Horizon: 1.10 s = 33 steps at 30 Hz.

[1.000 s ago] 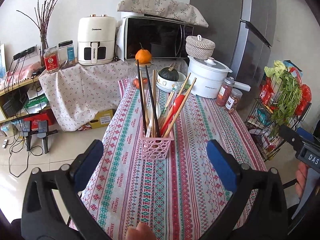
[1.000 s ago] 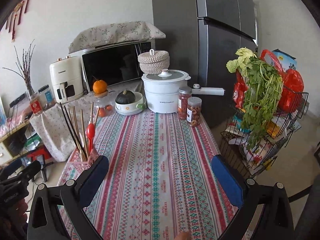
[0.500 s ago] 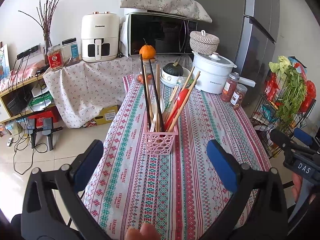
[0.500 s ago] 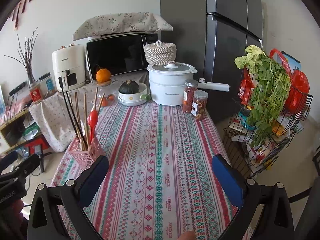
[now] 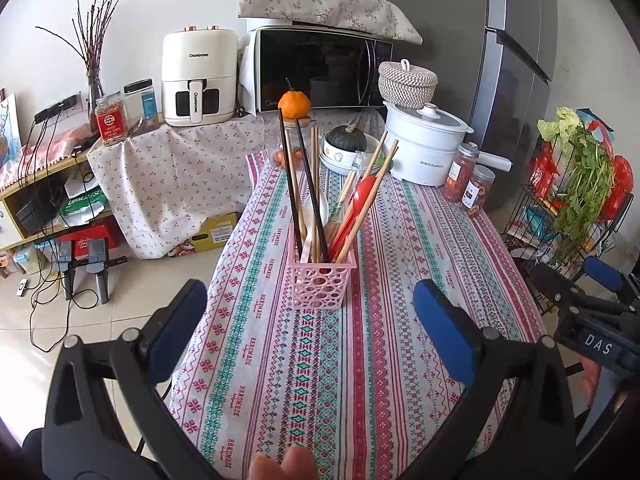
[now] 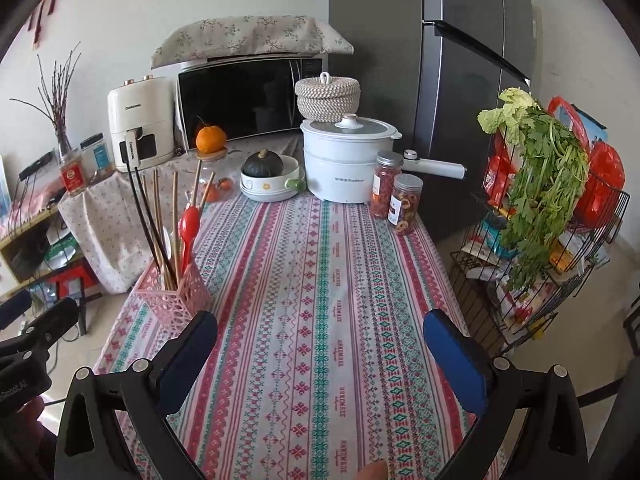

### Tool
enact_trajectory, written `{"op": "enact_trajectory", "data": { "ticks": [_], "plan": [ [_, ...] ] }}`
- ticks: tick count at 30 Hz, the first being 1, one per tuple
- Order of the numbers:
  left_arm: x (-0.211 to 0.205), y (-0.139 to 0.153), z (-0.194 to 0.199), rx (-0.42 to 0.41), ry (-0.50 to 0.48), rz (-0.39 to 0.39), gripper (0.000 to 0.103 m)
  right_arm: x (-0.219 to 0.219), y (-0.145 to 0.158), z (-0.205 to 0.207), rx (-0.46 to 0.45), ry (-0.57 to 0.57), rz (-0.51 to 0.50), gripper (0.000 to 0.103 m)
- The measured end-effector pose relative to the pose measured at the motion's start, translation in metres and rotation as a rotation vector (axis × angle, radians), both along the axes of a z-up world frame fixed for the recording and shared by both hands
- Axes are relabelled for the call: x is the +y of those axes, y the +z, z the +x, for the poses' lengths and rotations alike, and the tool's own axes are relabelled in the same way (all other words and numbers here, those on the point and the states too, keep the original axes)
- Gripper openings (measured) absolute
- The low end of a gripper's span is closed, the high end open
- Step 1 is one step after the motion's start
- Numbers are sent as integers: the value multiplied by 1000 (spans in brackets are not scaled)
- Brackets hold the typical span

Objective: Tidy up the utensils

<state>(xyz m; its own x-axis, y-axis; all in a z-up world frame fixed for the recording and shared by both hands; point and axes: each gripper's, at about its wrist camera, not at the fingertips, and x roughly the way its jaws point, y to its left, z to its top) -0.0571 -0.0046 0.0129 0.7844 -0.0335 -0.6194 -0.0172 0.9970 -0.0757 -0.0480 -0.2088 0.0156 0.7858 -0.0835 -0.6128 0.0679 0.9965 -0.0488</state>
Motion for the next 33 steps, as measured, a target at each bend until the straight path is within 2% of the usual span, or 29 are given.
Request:
{"op": "enact_trajectory", "data": {
  "ticks": [15,33],
  "plan": [
    [-4,0,-1,-5,-12,6,102,0,-1,0,2,-1,-3,103],
    [-5,-5,0,49,11,9,102,-4,-2,0,10,-5,-6,103]
  ]
}}
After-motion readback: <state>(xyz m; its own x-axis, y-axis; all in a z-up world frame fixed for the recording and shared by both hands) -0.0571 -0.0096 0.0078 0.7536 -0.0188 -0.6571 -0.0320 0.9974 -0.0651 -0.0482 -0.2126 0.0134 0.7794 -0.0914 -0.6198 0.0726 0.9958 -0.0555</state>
